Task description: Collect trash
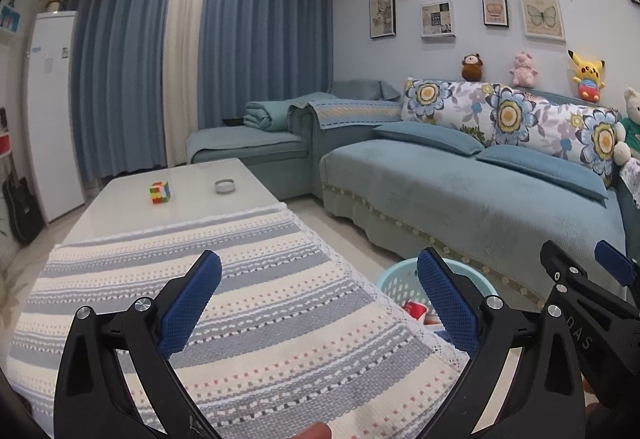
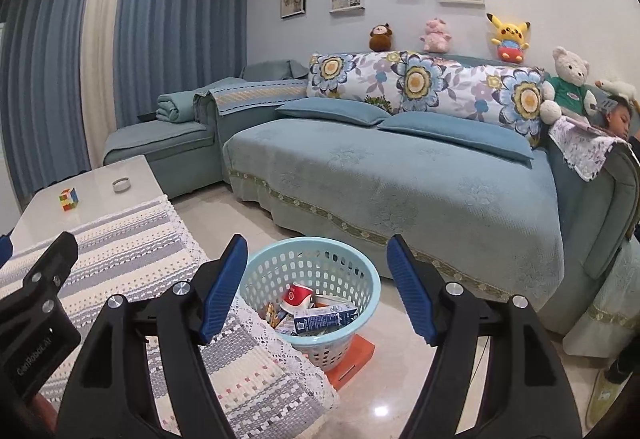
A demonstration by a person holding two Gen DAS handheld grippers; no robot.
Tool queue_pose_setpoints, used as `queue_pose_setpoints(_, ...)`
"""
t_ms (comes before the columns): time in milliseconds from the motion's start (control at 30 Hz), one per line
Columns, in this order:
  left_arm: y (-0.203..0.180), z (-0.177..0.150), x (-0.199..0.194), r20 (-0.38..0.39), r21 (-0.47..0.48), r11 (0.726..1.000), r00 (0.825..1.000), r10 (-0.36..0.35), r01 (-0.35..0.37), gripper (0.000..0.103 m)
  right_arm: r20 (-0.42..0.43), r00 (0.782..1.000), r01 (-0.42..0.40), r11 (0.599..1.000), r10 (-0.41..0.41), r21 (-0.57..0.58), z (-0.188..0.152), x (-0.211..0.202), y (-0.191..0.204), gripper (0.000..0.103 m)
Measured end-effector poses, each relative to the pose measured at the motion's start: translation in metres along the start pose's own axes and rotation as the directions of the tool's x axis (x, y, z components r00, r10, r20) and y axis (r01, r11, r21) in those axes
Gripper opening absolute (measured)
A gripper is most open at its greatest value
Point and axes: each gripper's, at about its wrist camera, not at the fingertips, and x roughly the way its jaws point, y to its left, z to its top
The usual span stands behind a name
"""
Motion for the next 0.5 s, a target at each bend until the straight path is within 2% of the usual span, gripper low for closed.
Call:
queue_pose_setpoints(300, -0.005, -0.001, 0.001, -0.005, 0.016, 1.000, 1.000, 0.007, -0.007, 0.095, 0.003, 1.000, -0.031, 0.999, 0.031, -0.032, -0.003, -0.002, 0.009, 0.073)
queue_pose_setpoints(500, 0.004, -0.001, 0.004, -0.014, -0.021, 0.999, 0.999, 0.034, -0.034, 0.095, 0.003, 0.999, -0.033, 0.998, 0.034, -0.046, -0.003, -0.003, 0.013, 0.073)
